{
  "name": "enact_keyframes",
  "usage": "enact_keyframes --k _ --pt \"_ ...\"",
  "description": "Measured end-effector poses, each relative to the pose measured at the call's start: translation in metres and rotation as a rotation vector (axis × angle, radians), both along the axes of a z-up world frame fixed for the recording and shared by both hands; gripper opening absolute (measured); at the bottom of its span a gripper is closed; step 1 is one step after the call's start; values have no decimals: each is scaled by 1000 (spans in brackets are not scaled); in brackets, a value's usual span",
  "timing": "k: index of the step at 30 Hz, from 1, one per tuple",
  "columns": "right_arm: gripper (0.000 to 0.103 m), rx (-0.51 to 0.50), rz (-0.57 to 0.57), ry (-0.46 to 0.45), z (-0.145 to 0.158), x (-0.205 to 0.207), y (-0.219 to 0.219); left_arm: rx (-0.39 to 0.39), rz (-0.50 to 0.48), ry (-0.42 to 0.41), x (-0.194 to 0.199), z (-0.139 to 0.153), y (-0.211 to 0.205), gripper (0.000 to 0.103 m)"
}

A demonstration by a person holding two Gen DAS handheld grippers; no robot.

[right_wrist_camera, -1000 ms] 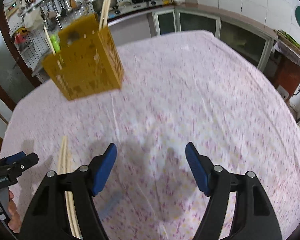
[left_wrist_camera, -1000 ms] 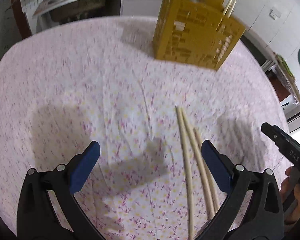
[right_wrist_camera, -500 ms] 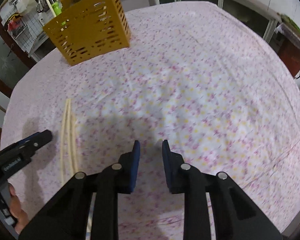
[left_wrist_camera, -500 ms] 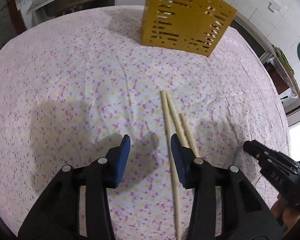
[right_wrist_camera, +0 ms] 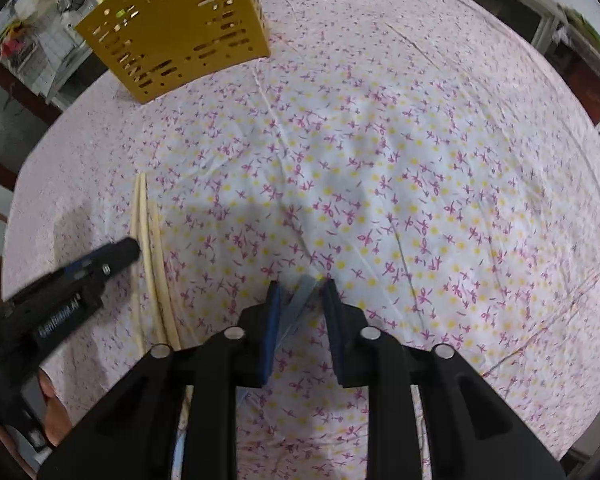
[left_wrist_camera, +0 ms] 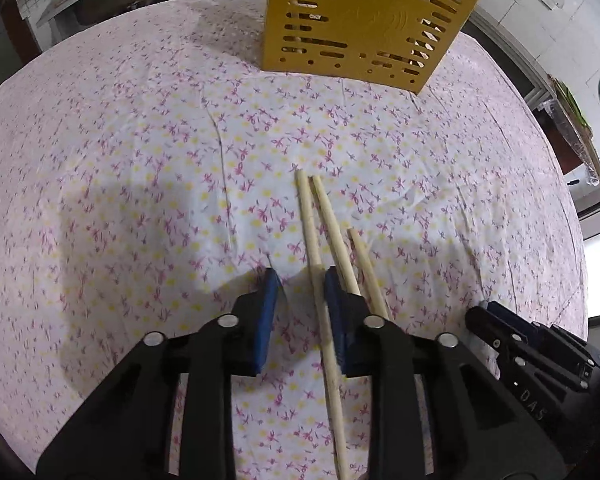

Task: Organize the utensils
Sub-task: 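Grasp a wooden chopstick with the left tool while the right tool grasps the light blue plastic spoon, then carry the chopstick into the holder with the left tool while the right tool inserts the blue spoon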

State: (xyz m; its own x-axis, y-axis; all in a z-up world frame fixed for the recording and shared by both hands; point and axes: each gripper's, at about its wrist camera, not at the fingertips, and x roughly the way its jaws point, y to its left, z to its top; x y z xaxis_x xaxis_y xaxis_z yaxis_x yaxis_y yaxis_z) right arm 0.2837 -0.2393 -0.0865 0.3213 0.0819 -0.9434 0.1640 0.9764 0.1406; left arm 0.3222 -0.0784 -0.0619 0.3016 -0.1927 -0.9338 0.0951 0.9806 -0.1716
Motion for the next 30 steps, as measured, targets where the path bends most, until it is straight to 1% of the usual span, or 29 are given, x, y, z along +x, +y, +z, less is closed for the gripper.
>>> enact_keyframes --k 1,5,9,13,21,24,26,28,30 --pt "17 3 4 -4 0 0 0 -7 -3 4 3 -1 0 13" --pt "12 20 16 -35 0 1 -6 -28 -17 19 12 -3 2 7" --pt "9 20 30 -62 8 0 -18 -13 -47 16 16 -2 -2 6" --pt "9 -5 51 -91 18 3 -23 -3 -65 32 25 -1 -4 6" --pt "8 -33 74 -117 22 6 -26 18 -72 74 48 -4 -10 7" --pt "8 -27 84 -132 22 6 -28 8 -68 87 54 -4 -12 7" --pt "8 -38 88 -150 25 6 -30 18 -80 75 50 -2 -11 6" --pt "8 -27 91 -169 28 7 -32 31 -85 47 47 2 -8 5" --pt "8 -21 93 -198 34 8 -35 20 -90 10 38 7 -5 5"
